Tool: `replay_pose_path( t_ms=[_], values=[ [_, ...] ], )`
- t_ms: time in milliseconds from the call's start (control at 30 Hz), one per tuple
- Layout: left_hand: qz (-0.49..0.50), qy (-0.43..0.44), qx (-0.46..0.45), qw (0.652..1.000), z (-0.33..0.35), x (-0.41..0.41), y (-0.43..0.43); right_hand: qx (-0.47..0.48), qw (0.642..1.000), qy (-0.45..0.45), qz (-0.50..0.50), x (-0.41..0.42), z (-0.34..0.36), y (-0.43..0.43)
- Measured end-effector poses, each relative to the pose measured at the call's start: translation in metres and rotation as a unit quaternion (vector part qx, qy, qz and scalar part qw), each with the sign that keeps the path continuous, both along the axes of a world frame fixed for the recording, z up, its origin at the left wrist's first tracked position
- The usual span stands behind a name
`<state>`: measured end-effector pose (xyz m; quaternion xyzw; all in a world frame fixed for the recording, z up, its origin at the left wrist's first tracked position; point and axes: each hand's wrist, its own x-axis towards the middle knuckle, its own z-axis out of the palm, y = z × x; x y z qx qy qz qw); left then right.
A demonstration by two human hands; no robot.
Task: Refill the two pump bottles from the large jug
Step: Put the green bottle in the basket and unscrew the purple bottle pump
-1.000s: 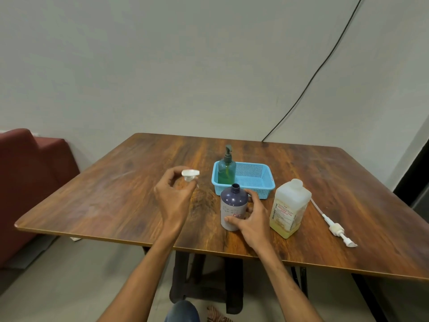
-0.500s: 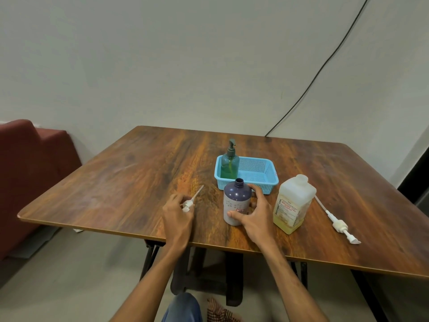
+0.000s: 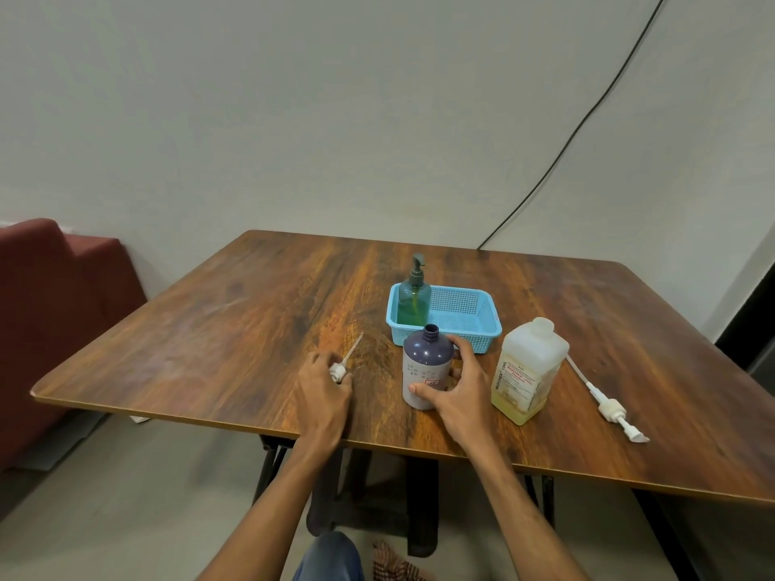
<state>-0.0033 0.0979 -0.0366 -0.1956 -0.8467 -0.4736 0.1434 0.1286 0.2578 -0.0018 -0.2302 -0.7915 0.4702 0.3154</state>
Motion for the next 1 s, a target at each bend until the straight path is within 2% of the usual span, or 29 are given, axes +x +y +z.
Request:
replay_pose_path(
  t_ms=[433,633,800,867,1000],
  values=[
    [-0.015,-0.007,-0.027,0.999,-0.006,-0.002,-0.003,0.003,0.999,-0.042,-0.003,0.004,-0.003,-0.003],
    [-0.040,-0.005,-0.033,0.999,-0.002,0.009,-0.004,0.014,1.000,-0.019,-0.005,0.014,0.002,-0.008],
    [-0.068,0.019,-0.011,0.997,0.016,0.030,-0.001,0.082,0.993,0.077,-0.033,0.035,0.014,-0.015],
    [-0.114,0.035,0.024,0.993,0.026,0.041,0.006,0.099,0.984,0.131,-0.064,0.045,0.021,-0.016],
    [-0.174,0.005,0.094,0.980,0.043,0.065,0.023,0.125,0.961,0.206,-0.136,0.064,0.030,-0.010]
  ],
)
